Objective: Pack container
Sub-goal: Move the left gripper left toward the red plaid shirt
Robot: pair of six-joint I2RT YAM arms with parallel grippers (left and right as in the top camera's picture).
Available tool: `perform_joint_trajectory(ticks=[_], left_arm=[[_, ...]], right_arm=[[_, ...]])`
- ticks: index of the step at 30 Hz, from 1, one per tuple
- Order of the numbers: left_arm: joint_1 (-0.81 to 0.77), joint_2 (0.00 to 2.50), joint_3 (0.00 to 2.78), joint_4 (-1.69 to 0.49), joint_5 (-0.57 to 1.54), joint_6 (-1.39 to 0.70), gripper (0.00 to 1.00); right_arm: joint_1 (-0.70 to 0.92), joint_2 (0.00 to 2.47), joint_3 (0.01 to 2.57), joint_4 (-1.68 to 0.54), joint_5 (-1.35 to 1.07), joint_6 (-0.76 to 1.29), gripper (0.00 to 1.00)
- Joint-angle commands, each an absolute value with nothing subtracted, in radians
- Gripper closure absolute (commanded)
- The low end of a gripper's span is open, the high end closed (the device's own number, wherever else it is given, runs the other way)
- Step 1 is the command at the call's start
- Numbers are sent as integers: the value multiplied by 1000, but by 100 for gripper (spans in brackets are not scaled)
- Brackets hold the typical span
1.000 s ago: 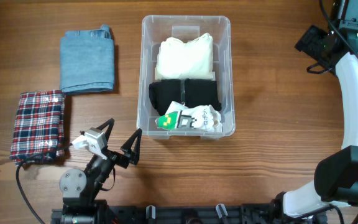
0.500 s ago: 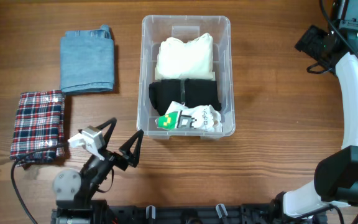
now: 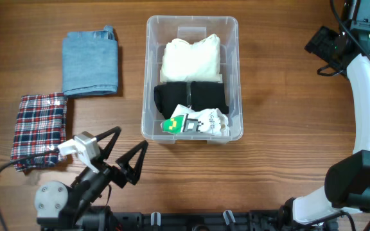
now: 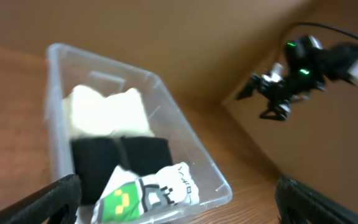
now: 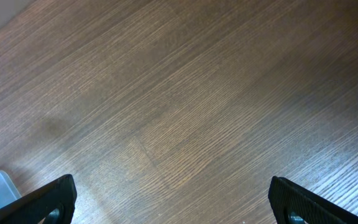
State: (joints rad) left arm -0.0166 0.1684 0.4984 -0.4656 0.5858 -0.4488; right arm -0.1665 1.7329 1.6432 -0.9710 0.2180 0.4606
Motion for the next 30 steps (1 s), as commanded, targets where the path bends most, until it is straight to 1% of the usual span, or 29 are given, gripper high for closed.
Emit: perform_joint_trajectory(ticks=[1, 3, 7, 15, 21, 25, 30], left_arm=[[-9, 270, 653, -661, 287, -496, 0], [-9, 323, 725, -779, 112, -537, 0], [-9, 397, 823, -870, -135, -536, 0], [-9, 398, 845, -887, -414, -537, 0], [-8, 398, 845, -913, -459, -549, 0], [-8, 398, 845, -909, -543, -585, 0], [-8, 399, 845, -873, -541, -584, 0]], right_arm=[[-169, 1743, 1641, -968, 236, 474, 0], [-169, 1743, 1641, -968, 236, 473, 0], [-169, 1743, 1641, -968, 236, 473, 0], [-169, 1743, 1641, -968, 236, 474, 0], [-169, 1743, 1641, -968, 236, 473, 0], [-169, 1743, 1641, -968, 236, 474, 0], [-169, 1743, 1641, -968, 236, 474, 0]])
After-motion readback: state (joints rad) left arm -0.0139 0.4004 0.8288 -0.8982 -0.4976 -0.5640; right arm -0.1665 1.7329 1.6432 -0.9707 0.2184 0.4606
